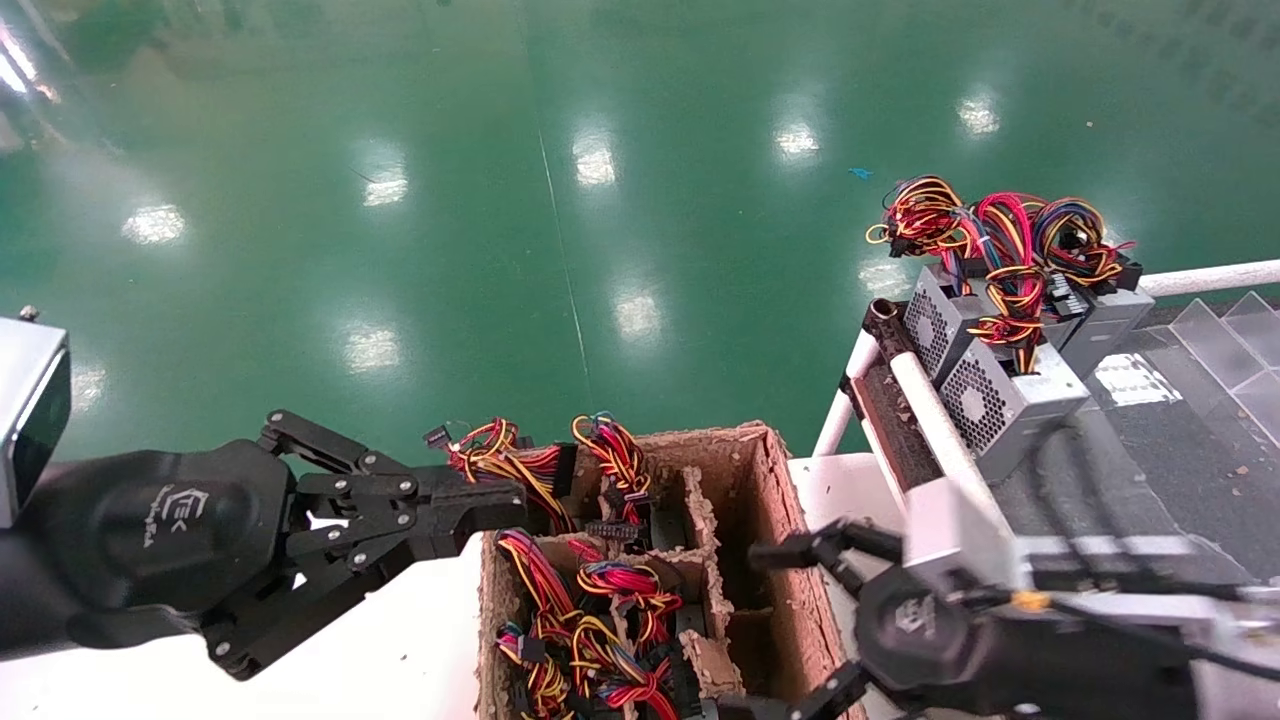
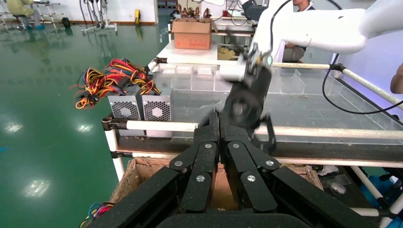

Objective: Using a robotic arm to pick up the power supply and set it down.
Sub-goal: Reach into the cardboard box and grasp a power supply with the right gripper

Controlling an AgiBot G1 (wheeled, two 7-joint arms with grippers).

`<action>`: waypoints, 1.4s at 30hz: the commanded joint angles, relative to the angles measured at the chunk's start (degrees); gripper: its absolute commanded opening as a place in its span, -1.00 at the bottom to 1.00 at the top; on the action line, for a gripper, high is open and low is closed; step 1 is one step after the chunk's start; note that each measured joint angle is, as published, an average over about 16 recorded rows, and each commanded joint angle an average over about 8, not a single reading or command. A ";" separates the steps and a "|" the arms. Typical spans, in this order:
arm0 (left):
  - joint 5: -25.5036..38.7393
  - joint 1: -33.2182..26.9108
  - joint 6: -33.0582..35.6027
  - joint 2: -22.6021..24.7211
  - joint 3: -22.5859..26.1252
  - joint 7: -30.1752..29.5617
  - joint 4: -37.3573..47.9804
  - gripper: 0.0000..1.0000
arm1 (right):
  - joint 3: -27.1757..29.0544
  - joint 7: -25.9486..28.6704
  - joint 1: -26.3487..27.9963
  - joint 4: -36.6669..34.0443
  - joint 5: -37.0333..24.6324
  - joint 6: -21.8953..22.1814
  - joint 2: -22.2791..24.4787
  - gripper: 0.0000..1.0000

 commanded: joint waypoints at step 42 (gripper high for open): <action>-0.01 -0.01 -0.01 -0.01 0.02 0.01 0.00 1.00 | -9.43 -9.66 4.76 -4.07 -18.11 3.80 -12.81 -1.00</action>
